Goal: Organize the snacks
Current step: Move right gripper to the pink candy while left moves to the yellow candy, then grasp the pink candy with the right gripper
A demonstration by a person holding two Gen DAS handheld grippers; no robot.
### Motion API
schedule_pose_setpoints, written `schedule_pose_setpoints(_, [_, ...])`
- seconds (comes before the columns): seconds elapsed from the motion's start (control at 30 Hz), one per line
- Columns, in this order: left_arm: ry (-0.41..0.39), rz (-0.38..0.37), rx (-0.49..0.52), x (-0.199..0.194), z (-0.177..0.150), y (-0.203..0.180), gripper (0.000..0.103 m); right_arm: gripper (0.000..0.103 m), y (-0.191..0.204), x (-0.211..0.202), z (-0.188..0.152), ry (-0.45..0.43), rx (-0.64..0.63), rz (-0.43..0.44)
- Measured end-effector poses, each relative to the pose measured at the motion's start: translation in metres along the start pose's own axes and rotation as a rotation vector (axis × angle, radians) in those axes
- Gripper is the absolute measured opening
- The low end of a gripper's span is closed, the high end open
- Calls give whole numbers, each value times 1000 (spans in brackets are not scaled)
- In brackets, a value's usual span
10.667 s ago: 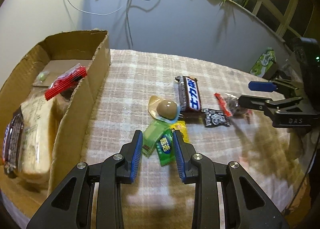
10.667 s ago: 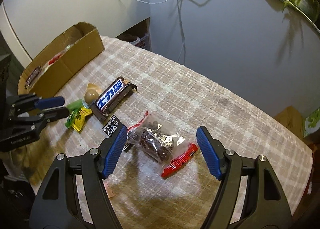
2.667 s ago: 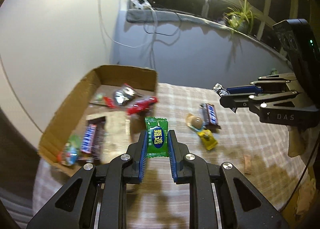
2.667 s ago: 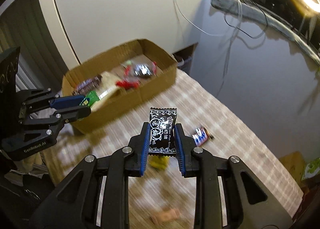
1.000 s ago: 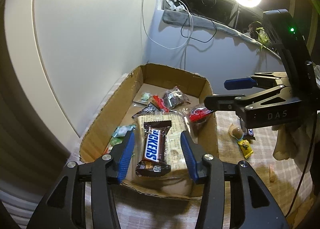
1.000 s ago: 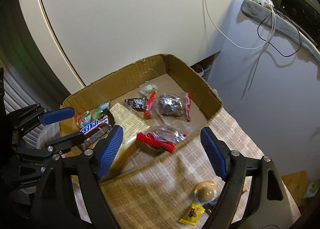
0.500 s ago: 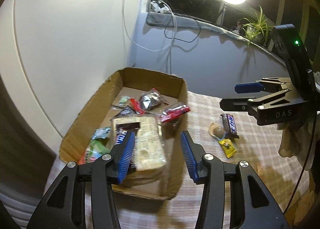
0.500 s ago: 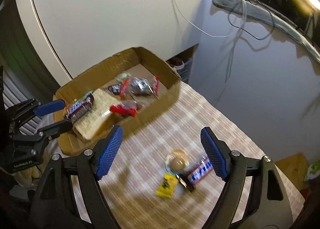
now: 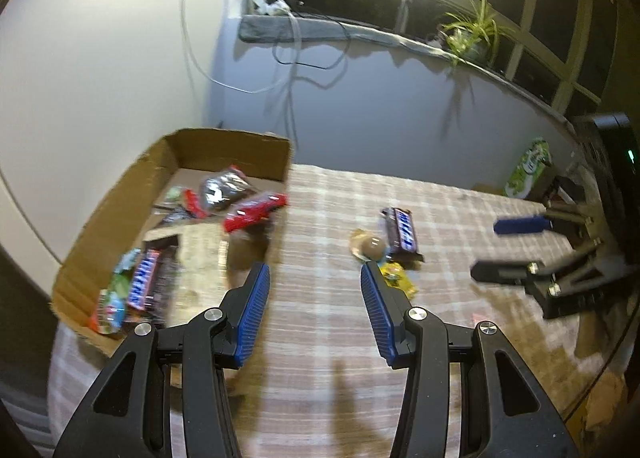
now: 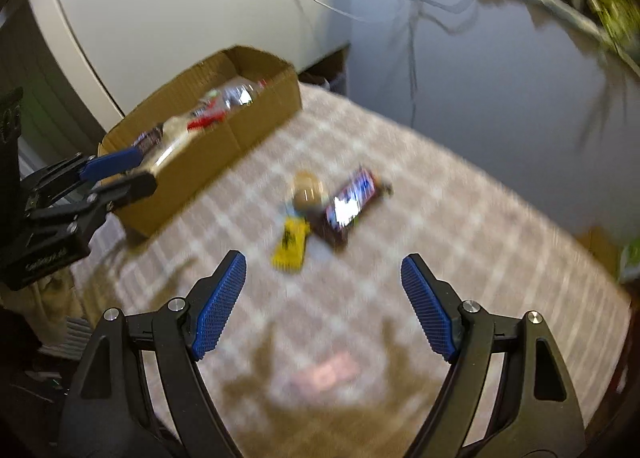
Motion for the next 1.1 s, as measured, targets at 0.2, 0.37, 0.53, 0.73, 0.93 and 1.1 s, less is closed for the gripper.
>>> schedule_pose_setpoints(0.2, [43,-73,21,19,-4,-25,46,83,-23,4,-50,52,206,-10])
schedule_pose_setpoints(0.37, [87,-130,25,36,-10,-40,46,67,-29,13,-87,88,324,10])
schedule_pose_setpoints(0.53, [135,-176,5,52,-15,-44,46,52,-28,18,-99,87,385,21])
schedule_pose_setpoints(0.73, [172,-198,-5,67,-19,-47,46,45,-16,28,-87,87,350,-13])
schedule_pose_setpoints(0.93, [203,-211,-20,83,-18,-50,46,32,-7,37,-76,80,246,-104])
schedule_pose_setpoints(1.1, [214,-200,-17,95,-14,-54,46,21,-5,39,-73,89,142,-168])
Point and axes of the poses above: each gripper's, at about its wrist camera, not at the fingertips, and x roughly the way its jaws point, y to its left, z to its top, the point moved 5 cm from there along x, roughly the way its jaws point, and after that the axes turned 5 degrees about x, right-handed, at the moved point
